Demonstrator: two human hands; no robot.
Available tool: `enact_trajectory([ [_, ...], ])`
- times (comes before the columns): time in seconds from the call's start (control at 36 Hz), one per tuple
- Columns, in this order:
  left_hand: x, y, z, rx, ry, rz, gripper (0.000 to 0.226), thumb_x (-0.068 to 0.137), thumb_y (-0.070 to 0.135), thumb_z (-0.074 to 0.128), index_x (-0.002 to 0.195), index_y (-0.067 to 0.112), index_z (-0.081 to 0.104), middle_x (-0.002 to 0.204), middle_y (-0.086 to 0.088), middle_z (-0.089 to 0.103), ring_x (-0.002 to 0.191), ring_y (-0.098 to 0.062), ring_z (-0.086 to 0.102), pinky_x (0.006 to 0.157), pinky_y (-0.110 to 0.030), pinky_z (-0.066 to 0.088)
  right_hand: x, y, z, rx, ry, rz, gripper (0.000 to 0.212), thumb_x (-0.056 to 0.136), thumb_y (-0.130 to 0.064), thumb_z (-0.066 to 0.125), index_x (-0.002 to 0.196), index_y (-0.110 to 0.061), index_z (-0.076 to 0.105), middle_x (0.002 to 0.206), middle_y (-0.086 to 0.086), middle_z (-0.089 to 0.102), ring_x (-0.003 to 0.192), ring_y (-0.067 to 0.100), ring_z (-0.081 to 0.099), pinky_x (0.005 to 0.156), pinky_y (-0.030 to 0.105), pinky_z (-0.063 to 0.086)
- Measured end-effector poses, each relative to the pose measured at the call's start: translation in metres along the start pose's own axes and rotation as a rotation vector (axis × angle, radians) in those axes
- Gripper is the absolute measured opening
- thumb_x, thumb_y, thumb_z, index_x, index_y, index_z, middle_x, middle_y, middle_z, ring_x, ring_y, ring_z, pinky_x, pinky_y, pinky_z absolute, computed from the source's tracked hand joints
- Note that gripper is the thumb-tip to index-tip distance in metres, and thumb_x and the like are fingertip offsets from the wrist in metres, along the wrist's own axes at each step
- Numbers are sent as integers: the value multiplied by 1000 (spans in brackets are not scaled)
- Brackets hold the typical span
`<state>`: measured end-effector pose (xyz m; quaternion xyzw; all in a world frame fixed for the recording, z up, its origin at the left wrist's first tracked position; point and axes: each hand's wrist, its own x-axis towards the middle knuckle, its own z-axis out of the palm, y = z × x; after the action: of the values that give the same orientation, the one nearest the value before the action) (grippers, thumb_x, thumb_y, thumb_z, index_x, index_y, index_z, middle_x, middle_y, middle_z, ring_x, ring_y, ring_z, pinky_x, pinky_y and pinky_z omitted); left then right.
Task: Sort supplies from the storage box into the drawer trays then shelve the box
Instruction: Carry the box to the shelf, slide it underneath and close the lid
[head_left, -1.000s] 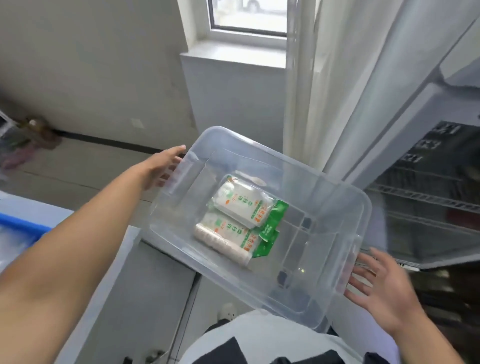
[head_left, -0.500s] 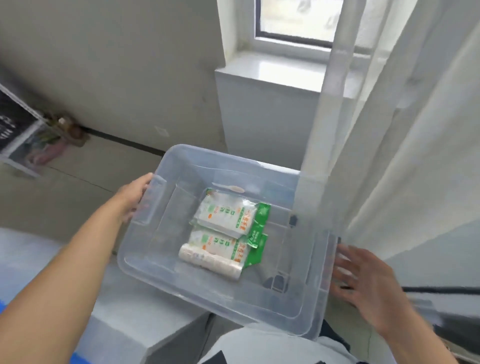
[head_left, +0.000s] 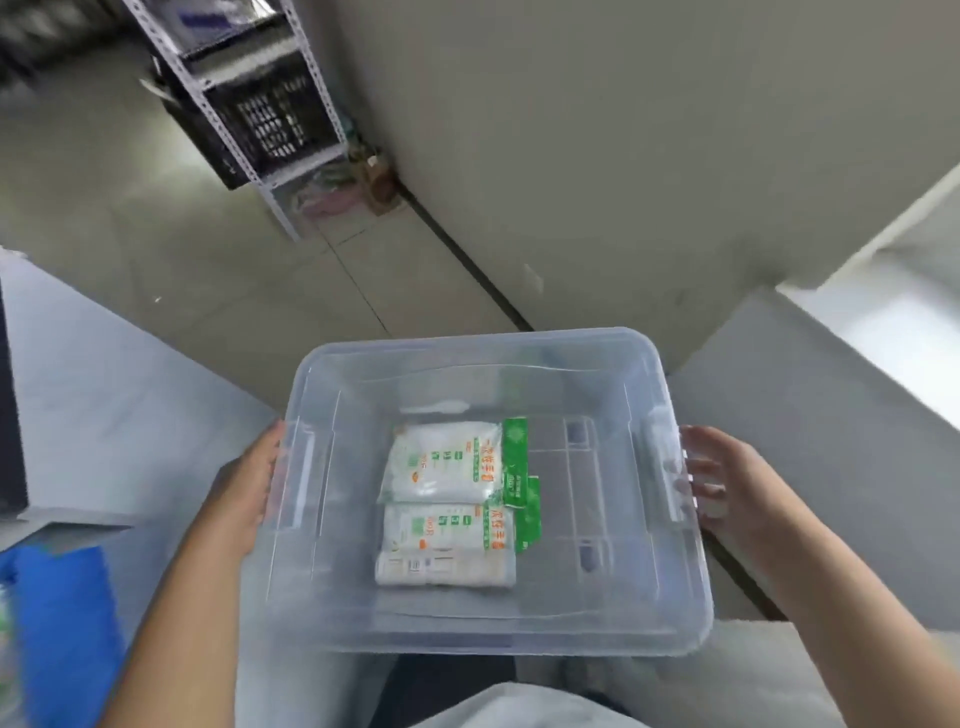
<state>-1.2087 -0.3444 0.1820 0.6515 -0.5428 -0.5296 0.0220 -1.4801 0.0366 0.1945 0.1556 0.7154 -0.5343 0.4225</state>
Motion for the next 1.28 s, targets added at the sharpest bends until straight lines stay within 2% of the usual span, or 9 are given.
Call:
enact_trajectory([
  [0.08, 47, 18, -11, -49, -6, -53, 67, 80, 67, 63, 124, 17, 65, 121, -10, 67, 107, -31, 64, 96, -46, 50, 40, -57, 40, -85, 2, 8, 21, 77, -40, 64, 86, -24, 74, 81, -1, 67, 73, 21, 59, 66, 32, 45],
  [0.22, 96, 73, -29, -152, -38, -115, 75, 84, 61, 64, 140, 12, 54, 138, -14, 58, 120, -34, 58, 106, -48, 44, 78, -143, 103, -171, 52, -6, 21, 84, -37, 60, 93, -21, 69, 90, 1, 67, 76, 21, 57, 69, 34, 41],
  [0.47, 203, 198, -63, -264, 15, -56, 52, 93, 42, 62, 138, 17, 55, 129, -9, 63, 111, -26, 61, 90, -38, 44, 142, -291, 210, -162, 6, -119, 19, 91, -35, 54, 91, -25, 69, 94, 3, 68, 77, 23, 58, 70, 34, 43],
  [0.58, 262, 241, -76, -319, 43, -119, 44, 93, 39, 63, 125, 9, 64, 113, -12, 68, 94, -27, 65, 79, -36, 49, 193, -345, 263, -183, -32, -163, 20, 92, -30, 52, 95, -24, 71, 95, 4, 70, 84, 26, 62, 74, 38, 45],
  [0.67, 308, 272, -82, -366, 90, -201, 48, 92, 39, 65, 126, 4, 61, 120, -20, 65, 106, -39, 63, 91, -47, 51, 243, -383, 310, -207, -70, -166, 21, 94, -29, 52, 100, -22, 70, 100, 6, 71, 91, 29, 63, 74, 39, 47],
  [0.81, 367, 326, -106, -412, 205, -273, 45, 94, 28, 64, 129, 1, 60, 127, -22, 62, 116, -40, 58, 100, -49, 46, 322, -452, 403, -235, -137, -138, 18, 93, -33, 55, 96, -23, 69, 99, 4, 69, 87, 25, 62, 69, 35, 44],
  [0.89, 398, 355, -143, -441, 273, -298, 40, 94, 30, 63, 125, 5, 63, 118, -19, 65, 101, -36, 63, 83, -43, 50, 360, -507, 474, -270, -191, -109, 16, 91, -34, 59, 93, -21, 68, 95, 3, 68, 84, 24, 62, 67, 34, 44],
  [1.08, 456, 381, -236, -600, 473, -386, 42, 83, 34, 74, 110, 2, 68, 107, -20, 69, 92, -38, 65, 78, -42, 50, 411, -619, 671, -463, -404, -111, 15, 92, -29, 60, 95, -15, 66, 94, 8, 65, 79, 24, 60, 65, 34, 45],
  [1.28, 532, 385, -318, -770, 536, -417, 33, 88, 34, 67, 112, 11, 66, 110, -16, 67, 94, -34, 63, 87, -45, 48, 424, -674, 880, -617, -544, -162, 28, 88, -39, 65, 107, -19, 70, 104, 6, 71, 94, 26, 64, 68, 34, 46],
])
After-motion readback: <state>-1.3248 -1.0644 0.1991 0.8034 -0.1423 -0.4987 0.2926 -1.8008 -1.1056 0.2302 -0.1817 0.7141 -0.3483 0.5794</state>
